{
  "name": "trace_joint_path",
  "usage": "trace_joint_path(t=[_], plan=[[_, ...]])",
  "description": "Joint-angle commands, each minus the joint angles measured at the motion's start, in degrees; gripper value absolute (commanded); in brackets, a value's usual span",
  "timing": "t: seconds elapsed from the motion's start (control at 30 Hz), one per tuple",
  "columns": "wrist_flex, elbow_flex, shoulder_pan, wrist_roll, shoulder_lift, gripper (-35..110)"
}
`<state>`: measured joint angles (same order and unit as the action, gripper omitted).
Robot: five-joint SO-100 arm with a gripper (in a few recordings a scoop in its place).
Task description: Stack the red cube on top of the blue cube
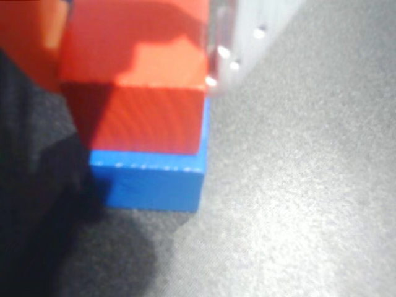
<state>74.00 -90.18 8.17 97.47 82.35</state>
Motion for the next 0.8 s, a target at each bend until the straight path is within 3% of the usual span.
trace_joint_path(t=[0.0, 0.2, 0.37, 0.77], plan=[[-0.88, -0.09, 0.44, -0.62, 1.76, 0], [-1.14, -0.62, 0.53, -0.70, 1.76, 1], [-1.14, -0.70, 0.53, -1.32, 1.76, 14], [-2.64, -0.62, 0.79, -2.20, 3.25, 28]])
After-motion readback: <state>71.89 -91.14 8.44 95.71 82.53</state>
